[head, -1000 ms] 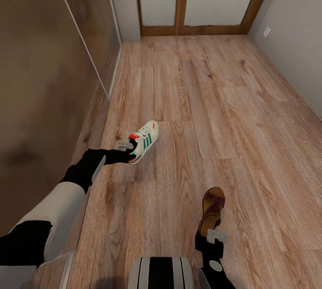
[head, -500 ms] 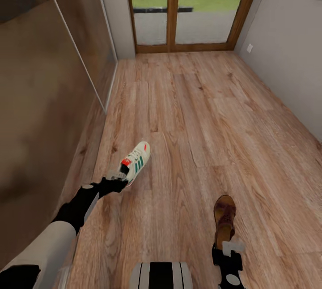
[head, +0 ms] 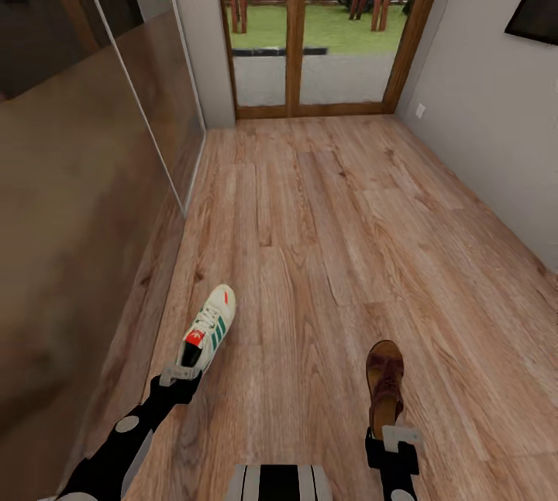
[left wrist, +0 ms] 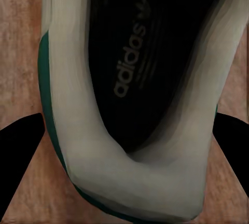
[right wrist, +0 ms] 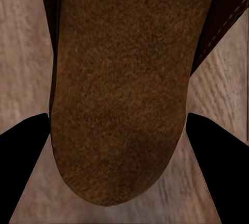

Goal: Pick up the two gym shoes and the two sandals from the corridor floor and place them onto the hallstand (shoe rack) in the corridor, making sure they are on the rack and not on the floor. Arrange them so the two gym shoes are next to each other and the two sandals are next to each other.

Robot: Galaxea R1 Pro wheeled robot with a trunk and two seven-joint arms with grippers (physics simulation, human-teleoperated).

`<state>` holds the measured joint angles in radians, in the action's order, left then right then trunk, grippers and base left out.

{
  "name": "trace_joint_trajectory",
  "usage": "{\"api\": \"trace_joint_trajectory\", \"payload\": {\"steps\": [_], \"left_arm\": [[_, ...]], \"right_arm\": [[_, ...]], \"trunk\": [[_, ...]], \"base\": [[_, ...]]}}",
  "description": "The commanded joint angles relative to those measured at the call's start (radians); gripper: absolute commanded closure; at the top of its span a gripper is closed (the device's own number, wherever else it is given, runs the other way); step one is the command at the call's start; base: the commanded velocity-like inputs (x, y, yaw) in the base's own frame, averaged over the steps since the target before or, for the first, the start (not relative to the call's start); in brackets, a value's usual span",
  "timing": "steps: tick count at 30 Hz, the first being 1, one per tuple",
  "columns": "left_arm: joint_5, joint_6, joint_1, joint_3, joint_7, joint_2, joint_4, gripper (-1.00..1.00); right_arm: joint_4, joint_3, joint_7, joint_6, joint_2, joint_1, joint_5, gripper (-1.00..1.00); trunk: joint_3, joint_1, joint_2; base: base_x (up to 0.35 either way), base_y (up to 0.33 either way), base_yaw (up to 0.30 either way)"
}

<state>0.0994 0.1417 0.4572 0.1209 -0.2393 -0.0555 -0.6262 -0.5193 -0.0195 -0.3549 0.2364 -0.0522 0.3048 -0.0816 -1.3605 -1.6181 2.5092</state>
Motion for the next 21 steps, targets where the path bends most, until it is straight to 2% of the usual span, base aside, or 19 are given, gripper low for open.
{"api": "trace_joint_trajectory", "payload": {"steps": [1, 7, 9, 11, 12, 16, 21], "left_arm": [[0.011, 0.018, -0.012, 0.007, -0.003, 0.002, 0.000, 1.00], [0.010, 0.058, -0.078, 0.009, 0.036, 0.005, 0.002, 1.00], [0.009, 0.083, -0.102, 0.009, 0.046, 0.004, 0.002, 1.00], [0.009, 0.113, -0.124, 0.009, 0.056, 0.005, 0.002, 1.00], [0.009, 0.125, -0.140, 0.009, 0.065, 0.005, 0.004, 1.00], [0.005, 0.139, -0.151, 0.010, 0.092, 0.007, 0.028, 1.00], [0.005, 0.161, -0.153, 0.010, 0.105, 0.009, 0.055, 1.00]], "right_arm": [[0.003, -0.002, -0.008, -0.001, 0.001, 0.000, -0.008, 1.00], [0.010, 0.000, -0.009, 0.002, 0.008, -0.001, -0.008, 1.00], [0.011, 0.000, -0.008, 0.015, 0.020, -0.005, -0.008, 1.00], [0.018, 0.000, -0.006, 0.060, 0.035, -0.018, -0.008, 1.00], [0.054, 0.000, -0.006, 0.113, 0.044, -0.029, -0.006, 1.00], [0.106, 0.000, -0.006, 0.207, 0.051, -0.035, -0.005, 1.00], [0.154, 0.001, -0.007, 0.254, 0.053, -0.037, -0.004, 1.00]], "trunk": [[0.005, 0.001, 0.000], [0.037, 0.003, -0.001], [0.048, 0.004, -0.002], [0.059, 0.005, -0.002], [0.065, 0.006, -0.003], [0.086, 0.007, -0.004], [0.113, 0.010, -0.005]], "base": [[0.000, 0.000, -0.061], [0.000, 0.000, -0.066], [0.000, 0.000, -0.068], [0.000, 0.000, -0.068], [0.000, 0.000, -0.069], [0.000, 0.000, -0.069], [0.000, 0.000, -0.069]]}}
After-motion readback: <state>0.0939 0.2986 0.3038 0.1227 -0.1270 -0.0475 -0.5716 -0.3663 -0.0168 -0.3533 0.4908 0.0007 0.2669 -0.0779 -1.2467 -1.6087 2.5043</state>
